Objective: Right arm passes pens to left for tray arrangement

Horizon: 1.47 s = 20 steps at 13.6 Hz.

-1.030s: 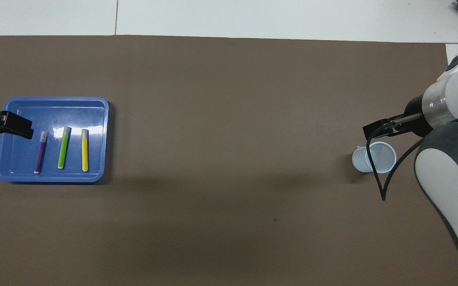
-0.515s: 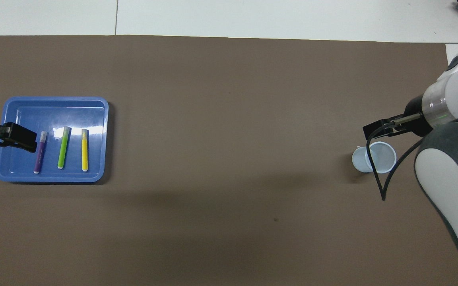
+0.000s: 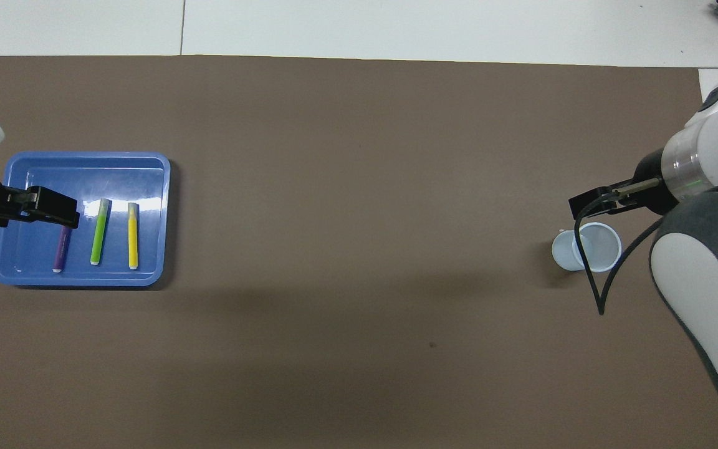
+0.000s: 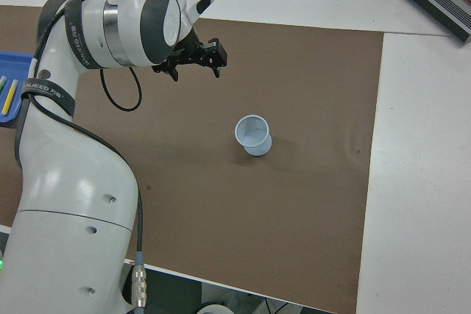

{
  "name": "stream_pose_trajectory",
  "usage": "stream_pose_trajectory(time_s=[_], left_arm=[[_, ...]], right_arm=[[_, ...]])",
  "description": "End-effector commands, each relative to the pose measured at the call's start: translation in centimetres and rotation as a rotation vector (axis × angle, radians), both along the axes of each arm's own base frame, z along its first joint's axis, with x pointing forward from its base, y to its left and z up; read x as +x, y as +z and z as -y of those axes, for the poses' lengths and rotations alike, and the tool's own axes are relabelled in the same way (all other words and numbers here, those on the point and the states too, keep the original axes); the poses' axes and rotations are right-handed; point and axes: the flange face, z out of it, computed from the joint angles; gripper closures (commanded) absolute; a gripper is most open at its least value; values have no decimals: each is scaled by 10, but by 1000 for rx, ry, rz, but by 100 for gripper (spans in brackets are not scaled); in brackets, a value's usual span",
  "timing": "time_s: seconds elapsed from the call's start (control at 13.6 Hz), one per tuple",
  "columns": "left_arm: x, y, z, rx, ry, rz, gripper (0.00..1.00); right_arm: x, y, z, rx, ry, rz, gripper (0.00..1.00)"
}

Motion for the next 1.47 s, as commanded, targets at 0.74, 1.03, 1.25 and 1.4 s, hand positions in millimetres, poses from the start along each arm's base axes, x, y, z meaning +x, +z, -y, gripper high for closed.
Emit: stream_pose_trajectory(time_s=[0.74,1.03,1.25,1.4], left_arm=[[-17,28,2,-3,37,71,0],[-21,36,-7,-1,53,59,0],[-21,34,-15,-1,65,54,0],[-22,34,-16,0,67,47,0]], right_arm=[[-9,21,4,35,4,42,0],[-11,27,7,35,-1,52,0],[-12,27,6,35,1,52,0],[-12,26,6,35,1,50,0]])
